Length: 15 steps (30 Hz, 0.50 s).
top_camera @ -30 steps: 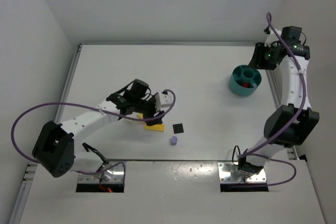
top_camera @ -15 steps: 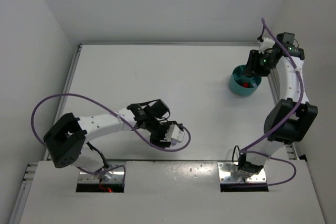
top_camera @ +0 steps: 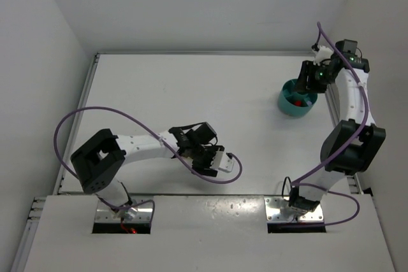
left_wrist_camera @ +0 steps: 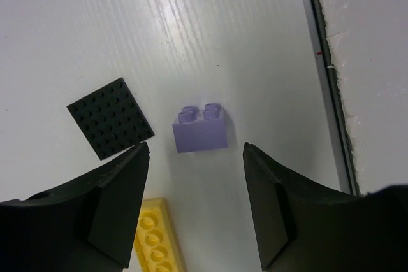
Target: Sort the legos into containers by color
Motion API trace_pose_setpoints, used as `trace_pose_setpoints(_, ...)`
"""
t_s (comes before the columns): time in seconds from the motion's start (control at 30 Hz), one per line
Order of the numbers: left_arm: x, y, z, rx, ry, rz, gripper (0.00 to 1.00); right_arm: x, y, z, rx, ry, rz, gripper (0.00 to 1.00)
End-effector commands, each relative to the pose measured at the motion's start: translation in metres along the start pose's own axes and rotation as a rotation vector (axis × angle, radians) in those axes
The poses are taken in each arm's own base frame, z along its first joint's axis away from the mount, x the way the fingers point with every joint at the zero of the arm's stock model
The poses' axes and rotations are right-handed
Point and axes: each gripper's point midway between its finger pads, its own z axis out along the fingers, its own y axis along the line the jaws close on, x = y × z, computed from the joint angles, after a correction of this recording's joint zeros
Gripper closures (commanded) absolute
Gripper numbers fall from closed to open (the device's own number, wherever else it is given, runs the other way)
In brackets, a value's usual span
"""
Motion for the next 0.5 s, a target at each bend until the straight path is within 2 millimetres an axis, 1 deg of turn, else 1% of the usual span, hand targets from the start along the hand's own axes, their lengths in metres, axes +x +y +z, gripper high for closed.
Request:
trace_pose_setpoints(0.0,-0.017,0.015,0.004,-0.034,-0.029,0.035,0.34,-0.011,0.007,-0.006,-0.029,-0.028,-0.027,0.51)
trace_pose_setpoints(0.03,-0.017,0.015,0.004,-0.034,-0.028,0.035,0.34,-0.009,0.006,-0.003,-0.031,-0.02,-0.023,0.51)
trace_pose_setpoints(0.1,-0.015,0.011,0.01,-0.015,-0.017,0.034,0.34,-0.012,0.006,-0.005,-0.029,-0.028,-0.027,0.5)
trace_pose_setpoints(0.2,-0.015,0.012,0.011,-0.014,-0.016,0.033,0.34,-0.012,0.006,-0.005,-0.029,-0.028,-0.027,0.5)
trace_pose_setpoints(0.27,-0.012,0.008,0.018,0.005,-0.003,0.032,0.34,-0.012,0.006,-0.005,-0.029,-0.028,-0.027,0.5)
trace_pose_setpoints(0.3,-0.015,0.011,0.017,-0.001,-0.009,0.036,0.34,-0.012,0.006,-0.005,-0.029,-0.028,-0.027,0.5)
trace_pose_setpoints(0.33,-0.013,0.01,0.019,0.006,-0.002,0.032,0.34,-0.012,0.006,-0.005,-0.029,-0.028,-0.027,0.48)
trace_pose_setpoints(0.43,-0.01,0.009,0.022,0.013,0.005,0.027,0.39,-0.012,0.006,-0.005,-0.029,-0.028,-0.027,0.48)
trace_pose_setpoints(0.47,-0.01,0.009,0.022,0.013,0.005,0.027,0.43,-0.012,0.006,-0.005,-0.029,-0.028,-0.027,0.48)
